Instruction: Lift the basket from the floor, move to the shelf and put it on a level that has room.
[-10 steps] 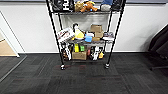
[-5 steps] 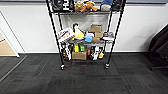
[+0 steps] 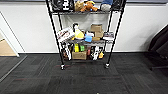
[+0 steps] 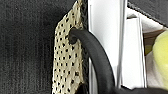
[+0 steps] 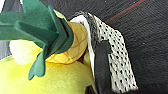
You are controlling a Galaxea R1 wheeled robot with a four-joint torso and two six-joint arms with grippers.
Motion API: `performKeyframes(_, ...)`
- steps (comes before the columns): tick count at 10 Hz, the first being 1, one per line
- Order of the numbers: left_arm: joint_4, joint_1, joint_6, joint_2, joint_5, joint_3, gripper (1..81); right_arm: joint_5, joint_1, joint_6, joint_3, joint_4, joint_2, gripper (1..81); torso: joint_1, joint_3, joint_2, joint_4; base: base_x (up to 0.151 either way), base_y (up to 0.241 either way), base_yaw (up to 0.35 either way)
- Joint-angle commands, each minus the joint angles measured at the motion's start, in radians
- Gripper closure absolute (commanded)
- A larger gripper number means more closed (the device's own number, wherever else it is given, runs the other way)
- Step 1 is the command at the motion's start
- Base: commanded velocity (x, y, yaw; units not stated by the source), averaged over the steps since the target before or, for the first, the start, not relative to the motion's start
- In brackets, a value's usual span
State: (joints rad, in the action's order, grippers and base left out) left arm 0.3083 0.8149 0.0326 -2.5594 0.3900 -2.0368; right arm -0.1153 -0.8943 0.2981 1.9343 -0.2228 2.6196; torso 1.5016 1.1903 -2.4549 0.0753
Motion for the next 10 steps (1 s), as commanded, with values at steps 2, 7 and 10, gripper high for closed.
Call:
performKeyframes(2,-0.014,-0.156,-0.013,0.074,0.05,0.07,81.1,-0.021,0.132,0.012,-0.08,-0.029,-0.065,81.1,-0.083,-0.034,0.13,0.0,0.0,0.0,0.0)
performKeyframes(7,-0.014,-0.171,-0.005,0.083,0.05,0.122,81.1,-0.012,0.136,0.012,-0.115,-0.029,-0.1,81.1,-0.186,-0.109,0.294,0.0,0.0,0.0,0.0)
performKeyframes(10,-0.014,-0.179,-0.005,0.085,0.05,0.175,81.1,0.028,0.145,0.012,-0.178,-0.027,-0.116,81.1,-0.315,-0.087,0.494,0.0,0.0,0.0,0.0)
